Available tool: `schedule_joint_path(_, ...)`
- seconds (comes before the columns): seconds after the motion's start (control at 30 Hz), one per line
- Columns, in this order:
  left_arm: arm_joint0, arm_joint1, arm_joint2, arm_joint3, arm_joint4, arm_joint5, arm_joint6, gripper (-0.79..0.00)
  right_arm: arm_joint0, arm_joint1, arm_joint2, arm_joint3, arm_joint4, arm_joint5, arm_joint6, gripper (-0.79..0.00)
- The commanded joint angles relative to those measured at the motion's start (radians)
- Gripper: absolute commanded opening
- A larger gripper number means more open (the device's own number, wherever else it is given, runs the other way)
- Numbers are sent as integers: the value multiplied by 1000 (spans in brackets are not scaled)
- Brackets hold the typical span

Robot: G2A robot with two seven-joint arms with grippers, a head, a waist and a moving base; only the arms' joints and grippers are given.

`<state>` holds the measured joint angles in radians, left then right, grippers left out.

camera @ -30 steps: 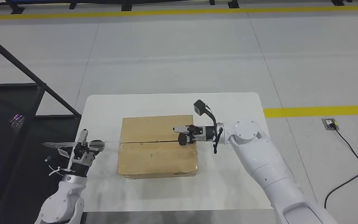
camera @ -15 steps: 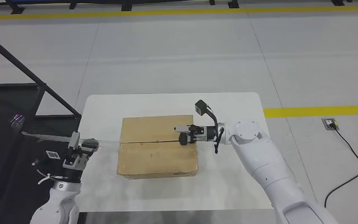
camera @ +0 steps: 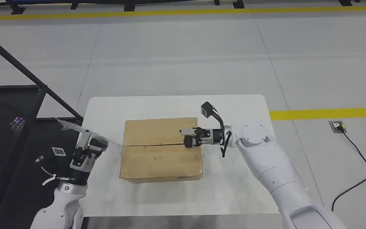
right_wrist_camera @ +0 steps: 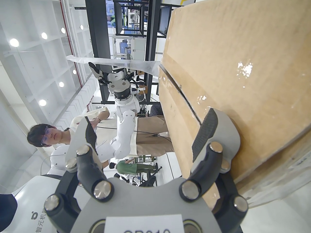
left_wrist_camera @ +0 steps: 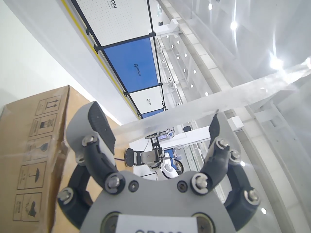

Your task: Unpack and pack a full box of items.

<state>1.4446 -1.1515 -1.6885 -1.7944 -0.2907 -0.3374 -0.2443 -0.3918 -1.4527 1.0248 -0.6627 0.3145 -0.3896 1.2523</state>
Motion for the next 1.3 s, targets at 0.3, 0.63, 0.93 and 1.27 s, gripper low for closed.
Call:
schedule_joint_path(0.3,-48,-3,56,-4,75,29,-35,0,-7,11,15,-15,9,-18,8,0)
schedule_joint_path(0.63,-71,-6,100,20,132,56,-64,0,-20,23,36,-46,25,-67,7,0)
schedule_joint_path(0.93,-108,-11,146,51,155,76,-70,0,-67,49,93,-135,49,-147,-6,0)
schedule_joint_path(1.27,-116,-15,169,54,174,80,-73,0,-144,85,155,-298,63,-158,-11,0)
